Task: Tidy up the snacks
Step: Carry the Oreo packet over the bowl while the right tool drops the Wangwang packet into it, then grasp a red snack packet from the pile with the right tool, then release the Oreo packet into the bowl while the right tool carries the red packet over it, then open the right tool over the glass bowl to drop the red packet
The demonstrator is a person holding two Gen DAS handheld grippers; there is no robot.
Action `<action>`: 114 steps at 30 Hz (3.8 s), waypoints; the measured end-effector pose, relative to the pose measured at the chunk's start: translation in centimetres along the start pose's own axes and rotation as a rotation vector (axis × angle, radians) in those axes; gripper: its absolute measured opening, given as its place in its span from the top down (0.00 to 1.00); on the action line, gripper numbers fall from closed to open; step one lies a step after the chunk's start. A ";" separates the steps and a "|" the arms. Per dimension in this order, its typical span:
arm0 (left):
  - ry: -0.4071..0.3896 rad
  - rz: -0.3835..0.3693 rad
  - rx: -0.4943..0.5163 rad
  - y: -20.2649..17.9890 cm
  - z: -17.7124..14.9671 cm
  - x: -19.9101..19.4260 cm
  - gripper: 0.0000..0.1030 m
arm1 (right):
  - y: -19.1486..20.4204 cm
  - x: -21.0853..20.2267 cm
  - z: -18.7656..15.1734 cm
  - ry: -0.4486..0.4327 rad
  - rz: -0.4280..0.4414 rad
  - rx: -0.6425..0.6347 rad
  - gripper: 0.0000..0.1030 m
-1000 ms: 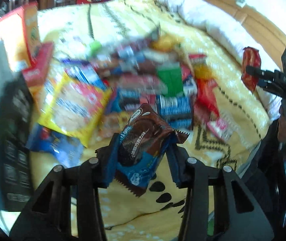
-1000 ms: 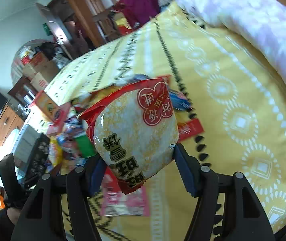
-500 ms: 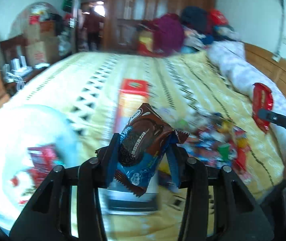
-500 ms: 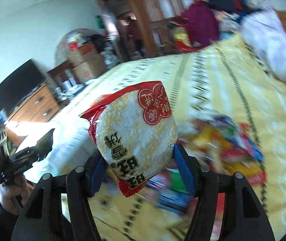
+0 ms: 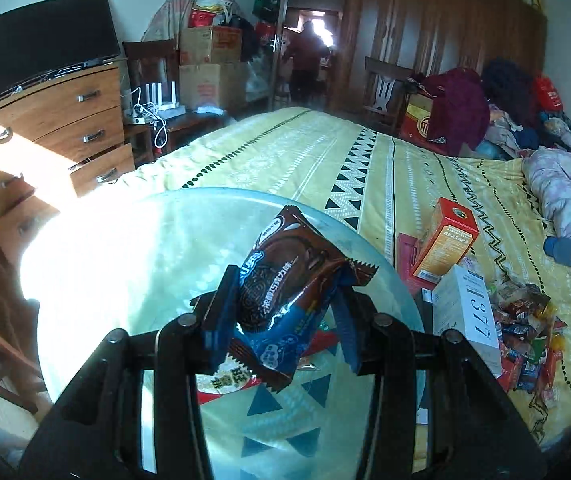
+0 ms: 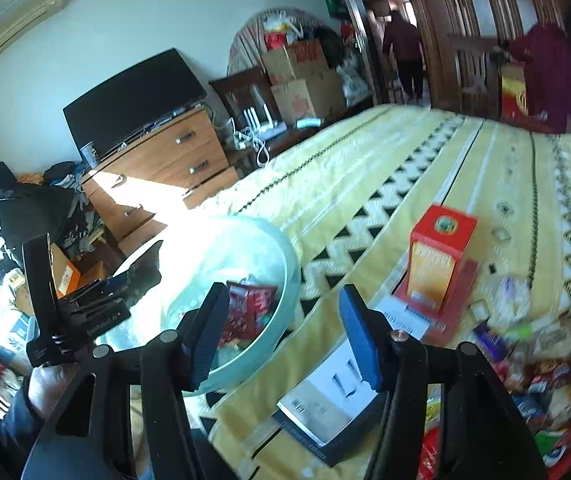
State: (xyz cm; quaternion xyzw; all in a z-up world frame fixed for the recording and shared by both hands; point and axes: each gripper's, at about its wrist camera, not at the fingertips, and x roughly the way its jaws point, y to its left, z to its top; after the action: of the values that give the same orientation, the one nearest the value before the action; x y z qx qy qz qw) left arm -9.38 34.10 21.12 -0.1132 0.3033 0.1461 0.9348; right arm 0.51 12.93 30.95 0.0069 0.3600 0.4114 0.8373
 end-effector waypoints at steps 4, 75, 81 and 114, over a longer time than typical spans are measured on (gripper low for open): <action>0.015 -0.054 -0.011 -0.1 -0.5 0.2 0.56 | -2.5 -1.2 -4.7 0.051 -0.163 -0.023 0.22; 0.034 0.142 -0.007 4.1 -0.6 1.3 0.17 | 7.5 14.1 -2.6 0.189 0.032 -0.181 0.20; 0.035 0.167 -0.005 4.2 -0.7 1.3 0.13 | 7.7 13.1 -2.7 0.169 0.027 -0.175 0.17; -0.139 0.066 0.334 -19.2 -0.9 -4.4 0.00 | -7.0 -15.9 -17.8 -0.224 -0.343 -0.022 0.04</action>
State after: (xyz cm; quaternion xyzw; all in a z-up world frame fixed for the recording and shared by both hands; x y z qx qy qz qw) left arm -6.70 15.04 25.45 0.0638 0.2615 0.1320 0.9540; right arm -11.93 -7.74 25.15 -0.0180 0.2558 0.2633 0.9300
